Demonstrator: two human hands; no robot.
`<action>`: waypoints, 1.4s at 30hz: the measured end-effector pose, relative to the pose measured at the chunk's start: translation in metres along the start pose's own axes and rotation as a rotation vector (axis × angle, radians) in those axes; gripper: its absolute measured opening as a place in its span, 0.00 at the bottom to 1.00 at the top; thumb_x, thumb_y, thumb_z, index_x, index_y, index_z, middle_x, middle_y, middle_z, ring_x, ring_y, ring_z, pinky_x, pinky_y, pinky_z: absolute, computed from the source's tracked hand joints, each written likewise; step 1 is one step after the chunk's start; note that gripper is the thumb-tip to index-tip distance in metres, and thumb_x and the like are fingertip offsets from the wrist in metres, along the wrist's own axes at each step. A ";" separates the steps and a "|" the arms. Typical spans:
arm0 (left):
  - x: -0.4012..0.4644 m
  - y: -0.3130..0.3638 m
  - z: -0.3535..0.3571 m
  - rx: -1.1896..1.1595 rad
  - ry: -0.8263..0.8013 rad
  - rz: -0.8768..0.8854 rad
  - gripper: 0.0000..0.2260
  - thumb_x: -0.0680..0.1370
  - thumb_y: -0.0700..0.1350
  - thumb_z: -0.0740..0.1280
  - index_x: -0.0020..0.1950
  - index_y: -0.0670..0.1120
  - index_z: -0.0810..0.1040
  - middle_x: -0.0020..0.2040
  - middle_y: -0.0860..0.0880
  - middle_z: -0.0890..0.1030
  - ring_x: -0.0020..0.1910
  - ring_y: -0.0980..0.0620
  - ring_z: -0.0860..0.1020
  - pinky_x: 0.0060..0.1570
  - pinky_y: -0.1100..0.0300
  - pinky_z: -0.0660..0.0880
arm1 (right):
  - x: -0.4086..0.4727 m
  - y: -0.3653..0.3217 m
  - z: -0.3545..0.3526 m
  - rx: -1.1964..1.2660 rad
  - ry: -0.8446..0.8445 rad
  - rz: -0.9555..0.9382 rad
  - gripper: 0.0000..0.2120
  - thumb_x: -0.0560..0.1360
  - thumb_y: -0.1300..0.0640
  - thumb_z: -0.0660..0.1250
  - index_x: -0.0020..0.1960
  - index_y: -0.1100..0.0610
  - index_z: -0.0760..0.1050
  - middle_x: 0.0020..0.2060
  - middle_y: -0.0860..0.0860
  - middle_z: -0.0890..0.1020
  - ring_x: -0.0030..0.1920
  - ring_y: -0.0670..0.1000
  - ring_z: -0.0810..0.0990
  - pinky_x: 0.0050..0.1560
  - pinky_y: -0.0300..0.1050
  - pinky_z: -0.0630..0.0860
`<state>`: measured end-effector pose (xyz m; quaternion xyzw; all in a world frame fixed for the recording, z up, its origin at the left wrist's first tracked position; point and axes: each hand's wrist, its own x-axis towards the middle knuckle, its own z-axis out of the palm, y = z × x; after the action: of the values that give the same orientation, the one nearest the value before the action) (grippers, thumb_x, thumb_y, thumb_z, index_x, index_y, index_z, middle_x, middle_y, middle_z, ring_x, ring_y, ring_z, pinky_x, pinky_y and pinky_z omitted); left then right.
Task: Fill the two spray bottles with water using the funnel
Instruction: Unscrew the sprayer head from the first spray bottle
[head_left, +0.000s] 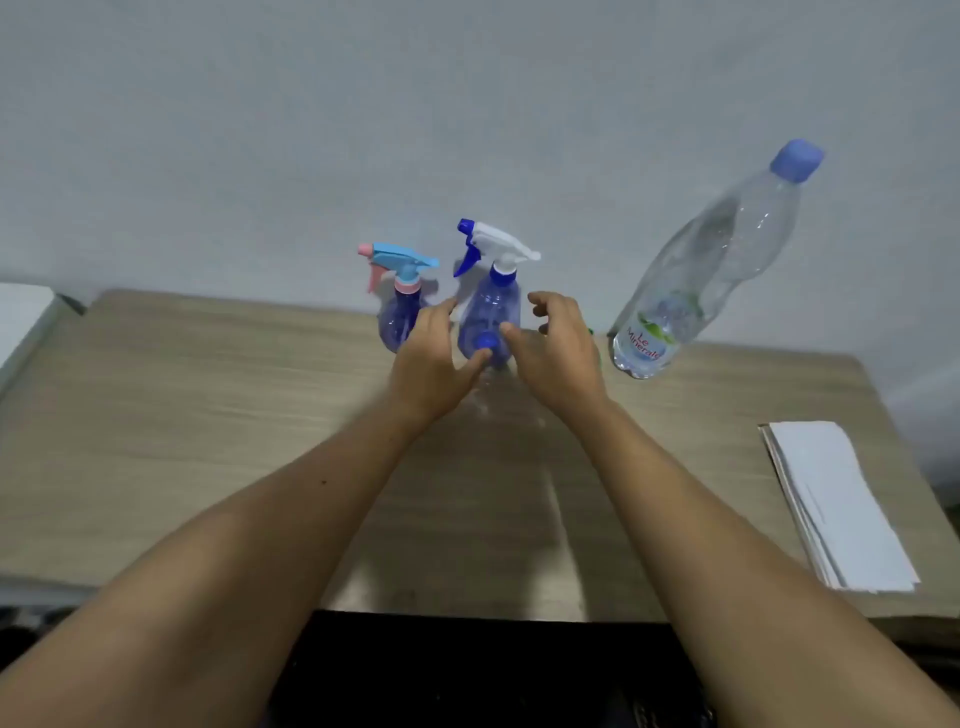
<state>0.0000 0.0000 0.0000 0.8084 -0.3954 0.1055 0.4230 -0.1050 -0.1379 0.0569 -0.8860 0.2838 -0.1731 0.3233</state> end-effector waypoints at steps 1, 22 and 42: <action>0.001 -0.004 0.006 0.028 0.013 0.030 0.31 0.72 0.44 0.82 0.66 0.28 0.75 0.54 0.32 0.83 0.50 0.34 0.84 0.53 0.52 0.78 | 0.006 0.001 0.004 0.016 0.025 0.007 0.29 0.79 0.43 0.70 0.75 0.53 0.69 0.70 0.50 0.75 0.65 0.51 0.77 0.63 0.51 0.77; -0.031 -0.007 0.021 -0.313 -0.075 -0.136 0.33 0.75 0.60 0.74 0.73 0.42 0.72 0.67 0.45 0.80 0.63 0.49 0.81 0.59 0.52 0.82 | -0.010 -0.007 -0.003 0.181 0.098 -0.073 0.22 0.76 0.50 0.77 0.67 0.55 0.76 0.60 0.51 0.81 0.55 0.50 0.81 0.54 0.41 0.79; -0.197 0.069 -0.029 -0.351 -0.092 -0.233 0.29 0.70 0.47 0.83 0.67 0.47 0.77 0.62 0.51 0.81 0.58 0.56 0.81 0.54 0.59 0.81 | -0.185 0.014 -0.027 0.230 -0.033 -0.073 0.20 0.73 0.53 0.80 0.62 0.52 0.79 0.56 0.47 0.82 0.53 0.47 0.81 0.55 0.44 0.80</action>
<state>-0.1760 0.1080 -0.0401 0.7666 -0.3304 -0.0519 0.5482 -0.2674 -0.0454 0.0443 -0.8556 0.2242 -0.2018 0.4208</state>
